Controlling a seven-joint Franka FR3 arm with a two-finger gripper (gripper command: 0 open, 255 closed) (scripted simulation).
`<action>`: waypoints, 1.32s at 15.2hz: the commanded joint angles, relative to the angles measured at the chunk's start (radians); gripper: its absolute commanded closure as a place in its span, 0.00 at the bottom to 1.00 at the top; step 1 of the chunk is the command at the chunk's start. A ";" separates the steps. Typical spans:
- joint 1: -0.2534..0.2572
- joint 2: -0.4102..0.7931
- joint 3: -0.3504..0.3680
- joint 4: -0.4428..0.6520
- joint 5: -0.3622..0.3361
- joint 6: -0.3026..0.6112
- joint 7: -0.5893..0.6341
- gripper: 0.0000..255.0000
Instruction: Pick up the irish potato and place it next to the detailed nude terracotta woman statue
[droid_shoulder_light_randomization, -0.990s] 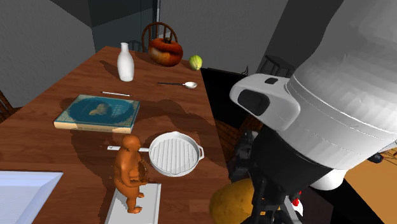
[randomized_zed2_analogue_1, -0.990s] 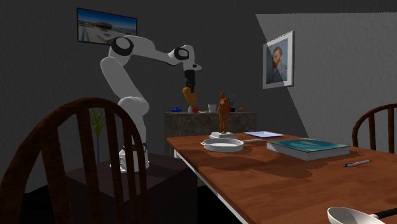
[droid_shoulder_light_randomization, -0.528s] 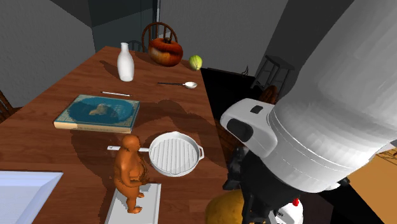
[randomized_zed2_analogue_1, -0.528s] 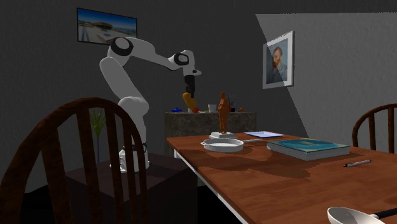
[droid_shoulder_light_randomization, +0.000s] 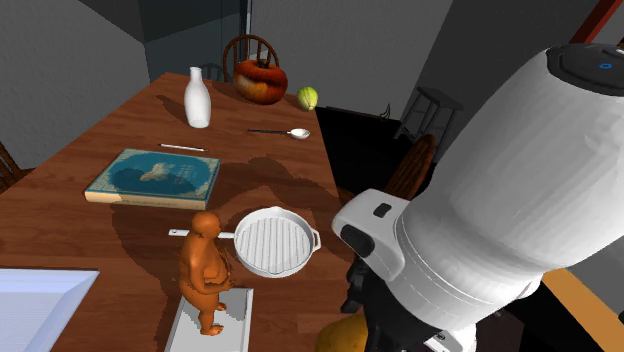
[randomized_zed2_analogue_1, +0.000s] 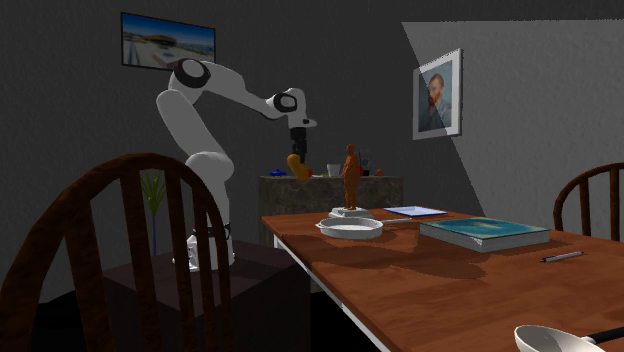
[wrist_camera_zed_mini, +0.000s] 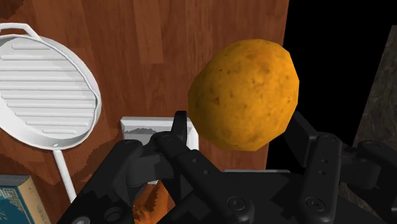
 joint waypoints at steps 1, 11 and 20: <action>0.001 0.003 0.009 -0.023 0.004 0.028 0.002 1.00; 0.000 0.032 0.057 -0.132 0.019 0.167 0.009 1.00; -0.013 0.085 0.112 -0.215 0.022 0.300 0.024 1.00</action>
